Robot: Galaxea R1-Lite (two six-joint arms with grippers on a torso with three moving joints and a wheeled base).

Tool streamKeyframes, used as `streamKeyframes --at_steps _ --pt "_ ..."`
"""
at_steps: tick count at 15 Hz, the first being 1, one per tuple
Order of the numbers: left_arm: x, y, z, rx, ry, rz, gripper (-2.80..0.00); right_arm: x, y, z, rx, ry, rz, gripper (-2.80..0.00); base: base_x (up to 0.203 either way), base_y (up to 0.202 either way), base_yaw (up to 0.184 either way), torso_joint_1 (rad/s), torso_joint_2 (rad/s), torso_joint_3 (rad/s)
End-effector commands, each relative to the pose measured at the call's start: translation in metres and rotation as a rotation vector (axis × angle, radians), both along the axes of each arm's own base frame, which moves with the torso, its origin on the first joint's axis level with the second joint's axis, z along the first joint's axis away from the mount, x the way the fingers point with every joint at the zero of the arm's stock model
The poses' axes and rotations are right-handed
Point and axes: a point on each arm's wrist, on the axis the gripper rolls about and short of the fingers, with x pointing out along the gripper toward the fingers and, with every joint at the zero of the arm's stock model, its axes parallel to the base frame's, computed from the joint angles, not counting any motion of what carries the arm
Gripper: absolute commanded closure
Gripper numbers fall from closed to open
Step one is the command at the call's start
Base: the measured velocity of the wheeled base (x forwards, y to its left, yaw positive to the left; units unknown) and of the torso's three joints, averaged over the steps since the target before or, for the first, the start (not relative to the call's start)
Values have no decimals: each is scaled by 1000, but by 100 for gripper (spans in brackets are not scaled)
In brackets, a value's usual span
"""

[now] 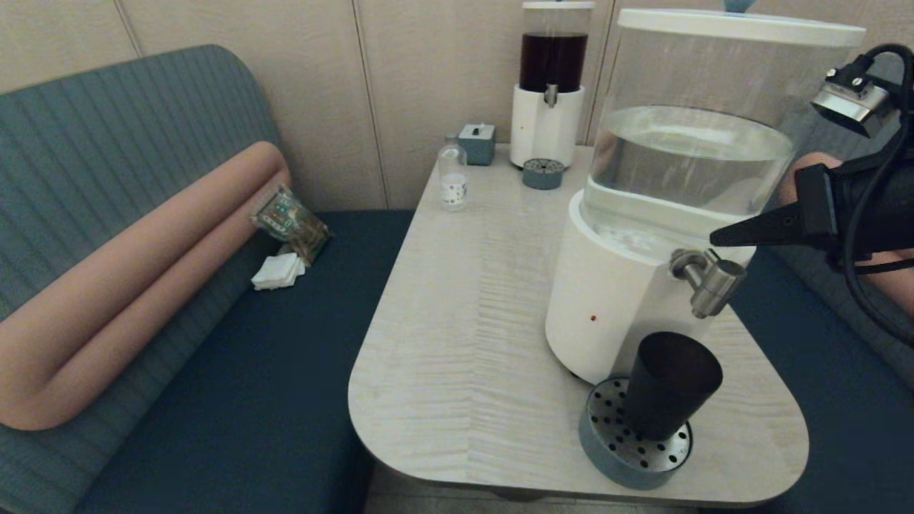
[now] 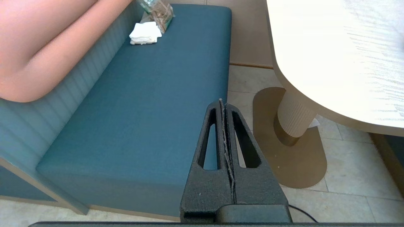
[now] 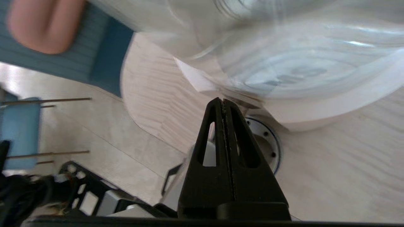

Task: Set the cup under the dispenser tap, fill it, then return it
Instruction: Turn on the faucet

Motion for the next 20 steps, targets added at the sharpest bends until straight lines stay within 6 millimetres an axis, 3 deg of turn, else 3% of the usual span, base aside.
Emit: streamKeyframes --at_steps 1,7,20 --pt "0 0 0 -1 2 1 0 -2 2 -3 -12 10 -4 0 0 0 0 0 0 0" --pt "0 0 0 0 2 1 0 -8 -1 -1 -31 -15 -40 0 0 0 0 0 0 0" --pt "0 0 0 0 2 1 0 5 5 -12 -55 27 -42 0 0 0 0 0 0 0"
